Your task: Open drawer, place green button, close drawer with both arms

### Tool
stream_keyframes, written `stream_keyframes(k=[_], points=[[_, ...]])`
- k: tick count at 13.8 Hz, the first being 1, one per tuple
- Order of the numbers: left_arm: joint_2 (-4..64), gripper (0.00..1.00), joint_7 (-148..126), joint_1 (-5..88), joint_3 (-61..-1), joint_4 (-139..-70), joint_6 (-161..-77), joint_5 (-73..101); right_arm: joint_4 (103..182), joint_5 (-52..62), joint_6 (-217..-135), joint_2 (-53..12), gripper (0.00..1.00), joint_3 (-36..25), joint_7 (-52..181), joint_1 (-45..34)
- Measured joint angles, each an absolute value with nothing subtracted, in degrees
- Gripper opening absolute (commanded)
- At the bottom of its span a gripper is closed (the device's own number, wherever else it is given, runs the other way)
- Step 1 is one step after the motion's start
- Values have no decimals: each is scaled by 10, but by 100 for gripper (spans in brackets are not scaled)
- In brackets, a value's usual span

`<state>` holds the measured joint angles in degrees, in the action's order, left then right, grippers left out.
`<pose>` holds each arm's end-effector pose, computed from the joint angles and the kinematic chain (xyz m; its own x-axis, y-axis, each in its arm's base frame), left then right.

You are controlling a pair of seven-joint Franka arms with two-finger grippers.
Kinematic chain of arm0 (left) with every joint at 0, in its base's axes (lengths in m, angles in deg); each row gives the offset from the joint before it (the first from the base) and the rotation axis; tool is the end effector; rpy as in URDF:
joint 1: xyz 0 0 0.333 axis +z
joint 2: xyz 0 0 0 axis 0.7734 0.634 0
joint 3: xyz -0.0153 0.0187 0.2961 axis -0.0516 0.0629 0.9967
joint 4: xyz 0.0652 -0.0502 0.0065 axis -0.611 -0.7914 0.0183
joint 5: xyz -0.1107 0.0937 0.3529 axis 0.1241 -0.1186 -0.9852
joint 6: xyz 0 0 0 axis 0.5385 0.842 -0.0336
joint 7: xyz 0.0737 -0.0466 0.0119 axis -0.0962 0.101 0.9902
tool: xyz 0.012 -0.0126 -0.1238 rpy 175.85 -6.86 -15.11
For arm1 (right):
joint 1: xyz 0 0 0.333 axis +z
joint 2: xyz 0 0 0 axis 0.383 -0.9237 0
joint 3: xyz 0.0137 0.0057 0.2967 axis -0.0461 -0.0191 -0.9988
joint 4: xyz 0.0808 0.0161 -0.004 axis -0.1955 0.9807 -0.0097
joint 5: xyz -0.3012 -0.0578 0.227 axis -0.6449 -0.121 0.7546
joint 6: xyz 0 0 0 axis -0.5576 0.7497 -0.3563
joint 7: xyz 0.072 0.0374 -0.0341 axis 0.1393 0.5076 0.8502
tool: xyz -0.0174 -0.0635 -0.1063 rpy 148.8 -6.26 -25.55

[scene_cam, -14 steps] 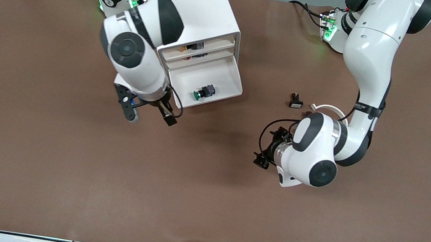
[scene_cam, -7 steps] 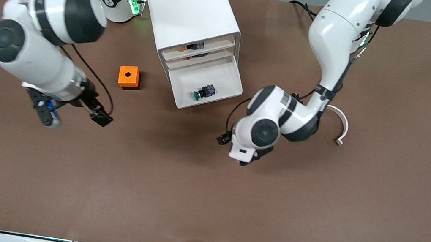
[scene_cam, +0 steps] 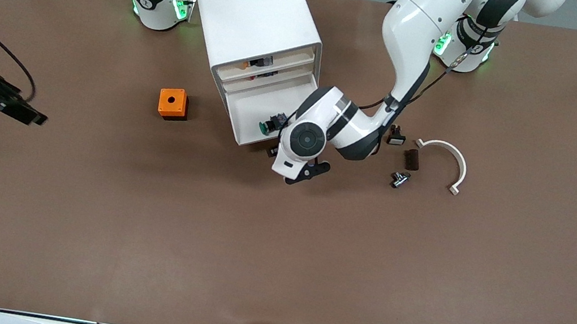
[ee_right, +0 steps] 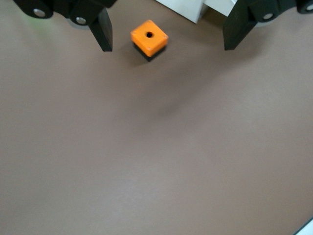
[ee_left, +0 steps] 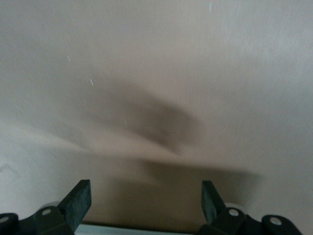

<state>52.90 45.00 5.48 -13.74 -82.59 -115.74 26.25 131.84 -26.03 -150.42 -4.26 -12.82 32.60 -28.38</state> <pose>0.4621 -0.5152 0.1842 0.8215 0.4317 -0.3725 0.4432 -0.8945 -0.0591 0.5725 -0.0306 0.5344 0.8487 -0.5122 -0.1319 -0.5221 -0.8512 -0.0541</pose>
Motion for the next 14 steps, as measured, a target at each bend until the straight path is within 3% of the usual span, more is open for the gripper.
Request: stream_keyframes(k=[6, 11, 14], points=[[529, 100, 450, 54, -197, -837, -1157, 262, 1356, -291, -1474, 27, 100, -128, 488, -275], [529, 100, 473, 54, -233, -848, -1157, 262, 1441, -299, -1562, 76, 100, -120, 516, -263], [529, 100, 486, 47, -242, -852, -1157, 262, 1450, -299, -1571, 90, 100, -116, 521, -263]])
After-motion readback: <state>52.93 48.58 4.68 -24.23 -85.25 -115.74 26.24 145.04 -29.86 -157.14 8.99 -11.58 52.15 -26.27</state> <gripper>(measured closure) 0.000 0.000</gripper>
